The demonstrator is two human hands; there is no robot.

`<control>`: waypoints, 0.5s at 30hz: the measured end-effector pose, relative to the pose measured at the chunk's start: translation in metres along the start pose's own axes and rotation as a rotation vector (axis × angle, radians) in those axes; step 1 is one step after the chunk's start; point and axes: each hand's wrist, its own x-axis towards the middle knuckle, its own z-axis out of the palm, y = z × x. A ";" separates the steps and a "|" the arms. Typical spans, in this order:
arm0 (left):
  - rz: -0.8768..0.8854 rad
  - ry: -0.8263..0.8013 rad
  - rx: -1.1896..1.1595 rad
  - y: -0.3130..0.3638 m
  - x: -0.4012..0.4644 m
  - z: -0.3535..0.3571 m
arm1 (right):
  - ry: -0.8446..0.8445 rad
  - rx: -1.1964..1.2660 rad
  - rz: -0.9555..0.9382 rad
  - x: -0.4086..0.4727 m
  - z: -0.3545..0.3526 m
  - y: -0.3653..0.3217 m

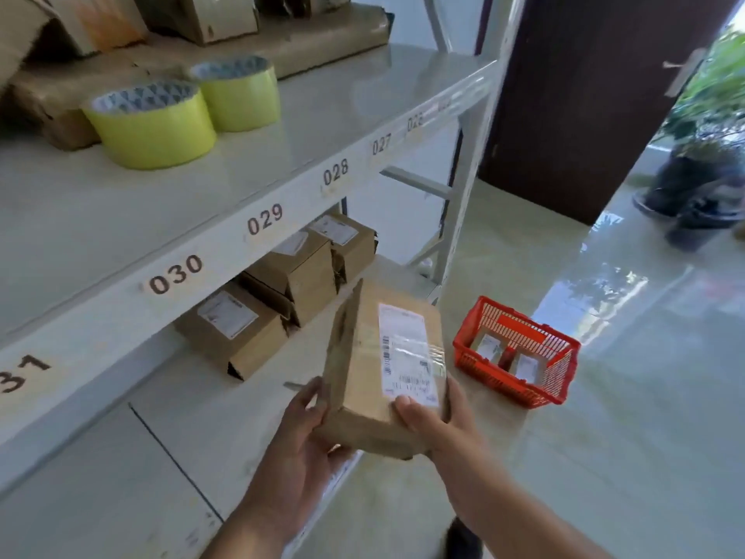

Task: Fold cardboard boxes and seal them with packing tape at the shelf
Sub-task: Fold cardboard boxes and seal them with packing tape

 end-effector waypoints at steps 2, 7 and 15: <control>0.017 0.057 0.141 -0.001 0.015 0.019 | 0.068 0.004 -0.047 0.001 -0.023 -0.007; -0.003 -0.104 0.528 -0.010 0.052 0.077 | 0.123 0.027 -0.187 0.010 -0.073 -0.016; -0.027 -0.110 0.604 -0.030 0.119 0.159 | 0.177 0.133 -0.159 0.040 -0.163 -0.042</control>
